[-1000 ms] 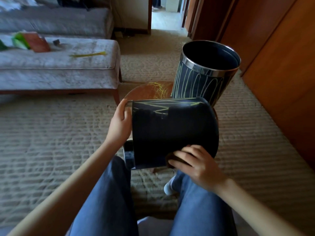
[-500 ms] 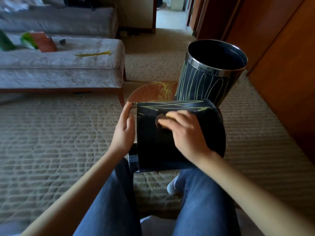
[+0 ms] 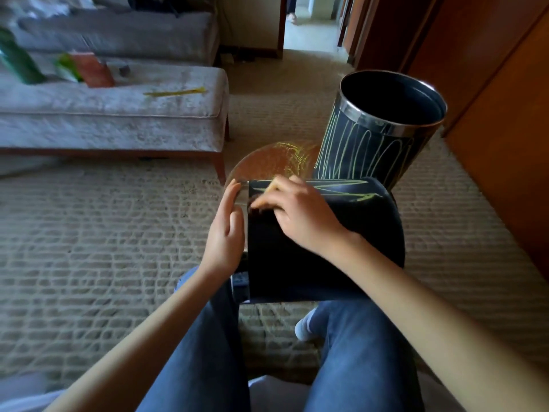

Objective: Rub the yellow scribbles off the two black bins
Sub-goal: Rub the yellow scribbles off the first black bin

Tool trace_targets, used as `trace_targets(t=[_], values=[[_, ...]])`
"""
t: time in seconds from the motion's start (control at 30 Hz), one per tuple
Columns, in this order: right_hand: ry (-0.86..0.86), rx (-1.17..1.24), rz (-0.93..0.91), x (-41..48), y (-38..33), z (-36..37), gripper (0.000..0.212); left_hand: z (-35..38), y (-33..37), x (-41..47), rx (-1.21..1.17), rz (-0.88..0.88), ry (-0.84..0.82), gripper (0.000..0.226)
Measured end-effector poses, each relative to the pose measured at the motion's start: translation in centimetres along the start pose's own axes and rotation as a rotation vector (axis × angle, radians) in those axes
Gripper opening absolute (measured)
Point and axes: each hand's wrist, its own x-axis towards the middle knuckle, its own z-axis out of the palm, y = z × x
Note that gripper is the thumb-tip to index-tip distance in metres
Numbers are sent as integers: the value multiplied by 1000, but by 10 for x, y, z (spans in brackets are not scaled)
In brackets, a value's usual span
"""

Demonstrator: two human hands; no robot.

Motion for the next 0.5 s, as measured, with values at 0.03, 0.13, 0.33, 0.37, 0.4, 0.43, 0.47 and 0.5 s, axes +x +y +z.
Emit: trace_targets(t=[0.03,0.13,0.33,0.37,0.4,0.43,0.47,0.5], values=[[-23,0,58,15,4,3,40,-1,-4,-4,4,-8,-11,58],[-56,-11,150,32,7,11,43,-2,-11,-6,35,-22,-34,61],[79,-48,-59,-45,-26,9,33,0,3,1,43,30,-14,58],[41,-76,-105,-63,-30,9,32,-1,3,3,54,34,-13,58],[-8,-103,-149,-80,-32,10,32,-3,3,6,70,38,-11,56],[-47,-124,-177,-96,-30,7,33,-6,2,12,97,18,-3,53],[-57,-134,-178,-108,-25,2,34,-8,3,20,105,-30,12,48],[-31,-134,-146,-116,-18,-6,36,-9,4,31,95,-121,38,40]])
